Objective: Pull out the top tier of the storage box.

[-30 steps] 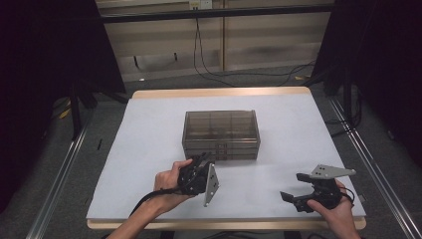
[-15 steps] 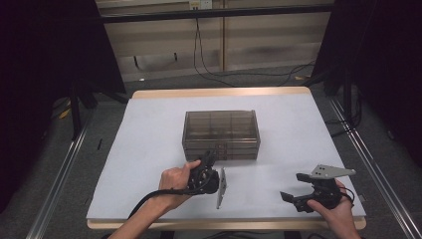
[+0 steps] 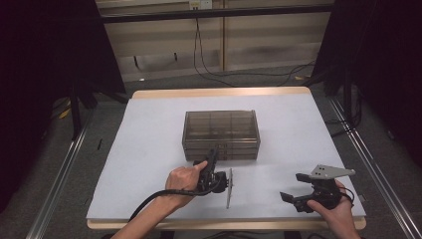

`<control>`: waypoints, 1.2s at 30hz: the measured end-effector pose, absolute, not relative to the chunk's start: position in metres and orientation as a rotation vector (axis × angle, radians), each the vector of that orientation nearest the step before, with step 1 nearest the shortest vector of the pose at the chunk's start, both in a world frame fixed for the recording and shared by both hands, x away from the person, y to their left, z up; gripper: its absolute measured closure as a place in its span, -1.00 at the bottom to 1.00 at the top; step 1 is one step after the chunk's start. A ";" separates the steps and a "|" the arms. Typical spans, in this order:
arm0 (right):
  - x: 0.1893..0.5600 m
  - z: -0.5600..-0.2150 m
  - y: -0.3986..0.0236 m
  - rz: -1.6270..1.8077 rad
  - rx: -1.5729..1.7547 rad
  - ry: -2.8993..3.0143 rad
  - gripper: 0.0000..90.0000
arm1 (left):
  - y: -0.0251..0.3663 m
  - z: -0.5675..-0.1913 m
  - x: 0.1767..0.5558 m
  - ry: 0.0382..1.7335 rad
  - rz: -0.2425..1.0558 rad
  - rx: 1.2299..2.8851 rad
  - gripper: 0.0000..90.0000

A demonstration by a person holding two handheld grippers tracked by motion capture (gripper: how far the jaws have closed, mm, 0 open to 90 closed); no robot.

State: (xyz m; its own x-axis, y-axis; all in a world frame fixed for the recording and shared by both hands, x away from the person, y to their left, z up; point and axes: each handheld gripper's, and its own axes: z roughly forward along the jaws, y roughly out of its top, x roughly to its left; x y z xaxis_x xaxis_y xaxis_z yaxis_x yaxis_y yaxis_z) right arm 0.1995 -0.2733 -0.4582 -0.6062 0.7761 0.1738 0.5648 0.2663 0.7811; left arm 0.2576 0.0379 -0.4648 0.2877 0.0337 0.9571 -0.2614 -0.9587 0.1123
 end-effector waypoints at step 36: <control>0.199 -0.458 -0.272 1.255 1.238 2.306 -0.79 | 0.026 -0.475 0.269 -0.234 1.837 2.261 0.79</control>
State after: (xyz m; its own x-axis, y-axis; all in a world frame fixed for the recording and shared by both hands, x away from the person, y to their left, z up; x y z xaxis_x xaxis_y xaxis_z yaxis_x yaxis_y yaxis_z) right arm 0.1990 -0.2721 -0.4584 -0.6128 0.7704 0.1757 0.5658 0.2726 0.7781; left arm 0.2691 0.0258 -0.4755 0.2069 0.0141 0.9783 -0.2592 -0.9634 0.0687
